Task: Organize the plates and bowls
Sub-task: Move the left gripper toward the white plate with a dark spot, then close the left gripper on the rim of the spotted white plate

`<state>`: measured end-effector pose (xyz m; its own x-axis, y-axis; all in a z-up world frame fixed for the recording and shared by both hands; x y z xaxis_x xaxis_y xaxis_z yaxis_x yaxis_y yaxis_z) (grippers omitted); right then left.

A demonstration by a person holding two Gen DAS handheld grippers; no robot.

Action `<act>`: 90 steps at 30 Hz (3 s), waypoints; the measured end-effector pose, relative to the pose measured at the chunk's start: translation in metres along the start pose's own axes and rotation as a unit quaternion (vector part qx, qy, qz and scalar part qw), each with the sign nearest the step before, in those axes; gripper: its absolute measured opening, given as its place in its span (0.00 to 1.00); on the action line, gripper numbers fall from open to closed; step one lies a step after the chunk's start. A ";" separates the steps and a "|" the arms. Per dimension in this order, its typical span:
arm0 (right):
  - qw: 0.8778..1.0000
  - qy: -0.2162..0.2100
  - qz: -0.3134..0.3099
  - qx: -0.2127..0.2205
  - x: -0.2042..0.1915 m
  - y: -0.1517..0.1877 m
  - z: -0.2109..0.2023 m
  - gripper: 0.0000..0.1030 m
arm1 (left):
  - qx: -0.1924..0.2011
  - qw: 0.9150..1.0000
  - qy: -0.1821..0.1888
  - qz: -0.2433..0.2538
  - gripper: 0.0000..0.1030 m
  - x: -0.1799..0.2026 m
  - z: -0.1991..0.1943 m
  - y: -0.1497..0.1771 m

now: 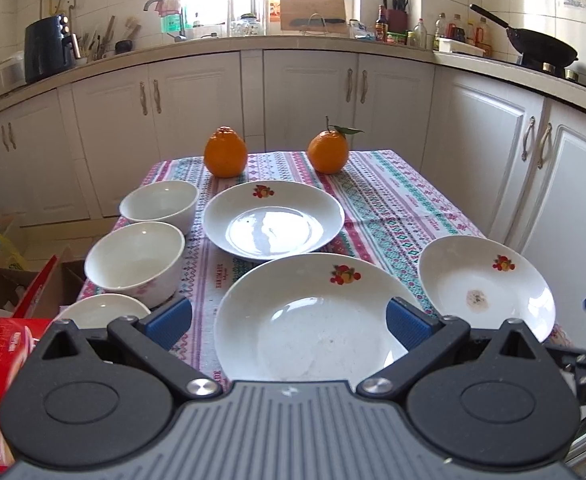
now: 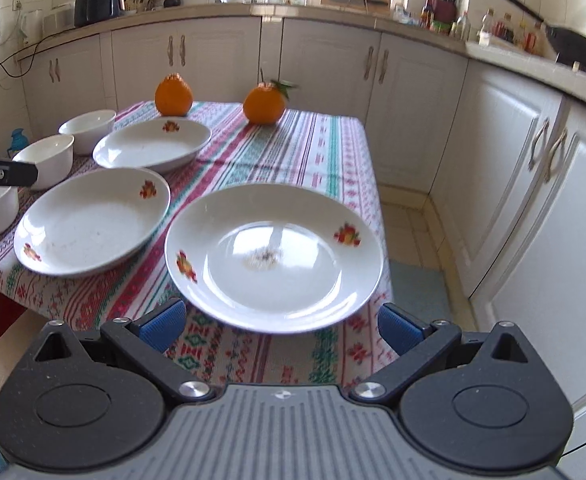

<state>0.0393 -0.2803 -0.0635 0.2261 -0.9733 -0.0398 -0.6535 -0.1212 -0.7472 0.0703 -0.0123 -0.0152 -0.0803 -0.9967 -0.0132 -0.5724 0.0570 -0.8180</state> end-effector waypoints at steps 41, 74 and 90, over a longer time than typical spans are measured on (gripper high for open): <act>0.991 -0.119 -0.056 0.025 0.041 0.024 0.056 1.00 | -0.122 0.961 0.151 0.195 0.99 0.127 0.111 -0.051; 0.990 -0.123 -0.071 0.016 0.046 0.023 0.051 0.88 | -0.243 0.894 0.234 0.295 0.48 0.179 0.202 -0.066; 0.989 -0.126 -0.070 0.015 0.047 0.021 0.053 0.89 | -0.288 0.867 0.256 0.315 0.46 0.185 0.218 -0.068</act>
<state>0.0746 -0.3178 -0.1163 0.4879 -0.8676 -0.0962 -0.5823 -0.2414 -0.7763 0.2723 -0.2131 -0.0876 -0.7929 -0.6089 0.0241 -0.5841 0.7480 -0.3151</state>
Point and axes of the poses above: each gripper's, at about its wrist camera, not at the fingertips, and z roughly the way its jaws point, x to its right, y to its underside, the point moved 2 cm from there along z, roughly the way its jaws point, and after that the axes turned 7 degrees about -y, right-handed, at the moved point
